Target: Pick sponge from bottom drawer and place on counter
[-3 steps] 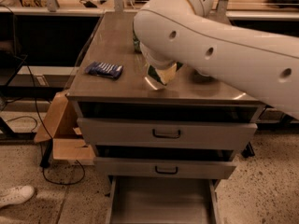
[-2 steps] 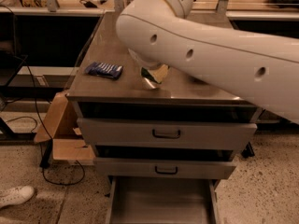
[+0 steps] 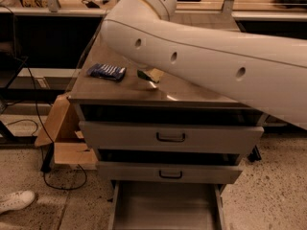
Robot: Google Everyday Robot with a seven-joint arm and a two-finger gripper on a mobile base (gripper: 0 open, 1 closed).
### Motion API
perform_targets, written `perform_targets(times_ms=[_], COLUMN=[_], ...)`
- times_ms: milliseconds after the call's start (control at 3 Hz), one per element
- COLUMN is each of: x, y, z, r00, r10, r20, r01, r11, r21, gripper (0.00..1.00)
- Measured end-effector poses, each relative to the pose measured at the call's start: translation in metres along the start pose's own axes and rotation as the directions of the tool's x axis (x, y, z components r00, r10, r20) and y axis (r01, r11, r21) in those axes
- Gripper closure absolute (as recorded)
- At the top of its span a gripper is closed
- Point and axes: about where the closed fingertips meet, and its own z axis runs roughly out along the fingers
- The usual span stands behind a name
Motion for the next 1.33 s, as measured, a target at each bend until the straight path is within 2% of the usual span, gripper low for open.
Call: perform_targets(times_ms=[333,667,1000,1333], x=[-0.0155,-0.0187,-0.0187,-0.0187], y=[0.0027,0.0082,0.0086,0.0086], z=[0.0190,0.0285,0.0284,0.0284], r00=[0.991,0.979,0.978,0.978], r10=[-0.137,-0.204,-0.208,-0.208], r20=[-0.002,0.011,0.012,0.012], r01=[0.136,0.204,0.208,0.208], r11=[0.9884,0.9729,0.9720,0.9720], r21=[-0.066,-0.108,-0.109,-0.109], gripper=[1.00,1.00,0.82,0.50])
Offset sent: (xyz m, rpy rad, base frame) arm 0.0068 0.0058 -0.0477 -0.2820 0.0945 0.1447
